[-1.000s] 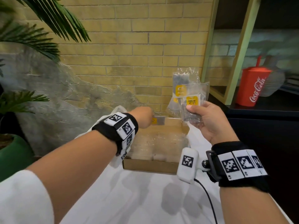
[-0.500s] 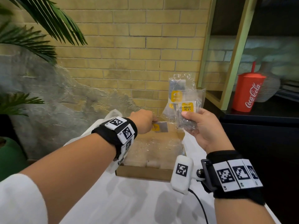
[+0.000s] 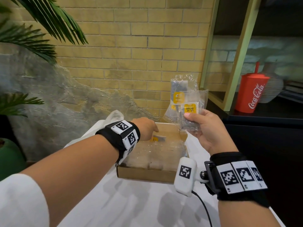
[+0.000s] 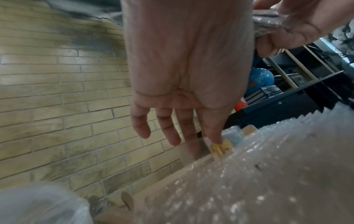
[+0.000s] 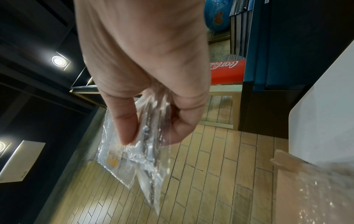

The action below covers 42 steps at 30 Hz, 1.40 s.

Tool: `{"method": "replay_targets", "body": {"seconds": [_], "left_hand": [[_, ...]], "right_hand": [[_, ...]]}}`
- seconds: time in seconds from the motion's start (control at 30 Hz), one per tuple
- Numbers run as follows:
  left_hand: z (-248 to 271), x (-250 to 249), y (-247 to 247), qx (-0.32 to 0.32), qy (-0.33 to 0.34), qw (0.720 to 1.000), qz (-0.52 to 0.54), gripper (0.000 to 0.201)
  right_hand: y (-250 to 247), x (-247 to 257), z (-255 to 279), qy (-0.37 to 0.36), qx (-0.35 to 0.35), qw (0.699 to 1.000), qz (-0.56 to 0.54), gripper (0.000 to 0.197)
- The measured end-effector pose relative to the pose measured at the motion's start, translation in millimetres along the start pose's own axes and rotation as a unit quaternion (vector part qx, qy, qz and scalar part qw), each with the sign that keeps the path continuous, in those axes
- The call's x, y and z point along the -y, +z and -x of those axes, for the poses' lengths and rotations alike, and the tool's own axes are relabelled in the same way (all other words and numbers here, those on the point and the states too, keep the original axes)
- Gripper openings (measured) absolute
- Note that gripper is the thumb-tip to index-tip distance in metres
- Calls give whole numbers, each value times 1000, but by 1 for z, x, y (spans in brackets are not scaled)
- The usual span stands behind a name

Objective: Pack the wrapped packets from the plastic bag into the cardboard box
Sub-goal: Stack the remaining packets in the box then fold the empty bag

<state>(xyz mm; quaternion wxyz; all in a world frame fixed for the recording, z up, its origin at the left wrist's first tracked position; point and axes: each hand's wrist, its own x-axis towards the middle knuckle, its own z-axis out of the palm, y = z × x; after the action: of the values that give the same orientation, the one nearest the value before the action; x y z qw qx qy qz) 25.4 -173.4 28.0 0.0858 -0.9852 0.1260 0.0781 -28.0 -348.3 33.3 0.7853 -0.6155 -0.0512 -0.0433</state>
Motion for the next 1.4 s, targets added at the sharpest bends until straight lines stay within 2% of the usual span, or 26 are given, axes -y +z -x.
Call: {"method": "replay_targets", "body": {"seconds": [0.1,0.17,0.23,0.3,0.43,0.5,0.53,0.57,0.6,0.67,0.7,0.77,0.83,0.9,1.0,1.07,1.17,1.3,1.4], "left_hand": [[7,2,4,4,36,998,46,50],[14,0,11,43,55,996,62,53],[20,-5,18,104,43,993,43,55],[22,-7,25,134,7,990,40,57],[28,-8,25,129,-28,989,69,62],[31,-3,22,92,-10,989,118,63],[33,0,18,57,19,981,186,64],[35,3,13,24,59,955,290,63],[38,4,7,0,97,903,419,61],[41,6,1,-31,121,766,630,59],[43,5,-1,-41,118,716,686,57],[43,2,0,-64,127,670,728,50],[43,-3,2,-85,126,657,739,42],[41,-6,4,-110,98,658,739,25],[38,-7,9,-143,45,646,748,20],[37,-6,12,-160,31,635,755,16],[38,-6,14,-177,22,636,750,2],[42,-10,15,-189,31,643,741,8],[43,-2,16,-224,22,622,750,17]], "right_hand": [[1,1,1,0,-2,1000,4,12],[1,0,1,1,-1,1000,3,12],[2,0,1,3,-1,1000,6,11],[3,-1,1,2,2,1000,12,10],[6,-3,1,-4,8,1000,21,10],[7,-4,0,-1,7,1000,29,11],[7,-4,0,2,7,999,33,12],[7,-5,-1,5,9,999,35,14],[7,-6,-1,8,10,999,38,16],[9,-8,-1,15,16,999,46,26],[9,-9,-1,19,23,998,49,31],[11,-11,-1,26,51,996,66,34],[13,-13,0,26,94,991,91,22],[17,-14,1,15,109,988,108,14],[20,-17,-1,-18,69,989,130,20],[20,-18,-3,-33,32,988,148,18],[21,-19,-5,-47,4,989,141,13],[25,-22,-5,-51,1,984,172,9],[23,-18,-4,-50,1,978,203,8]]}}
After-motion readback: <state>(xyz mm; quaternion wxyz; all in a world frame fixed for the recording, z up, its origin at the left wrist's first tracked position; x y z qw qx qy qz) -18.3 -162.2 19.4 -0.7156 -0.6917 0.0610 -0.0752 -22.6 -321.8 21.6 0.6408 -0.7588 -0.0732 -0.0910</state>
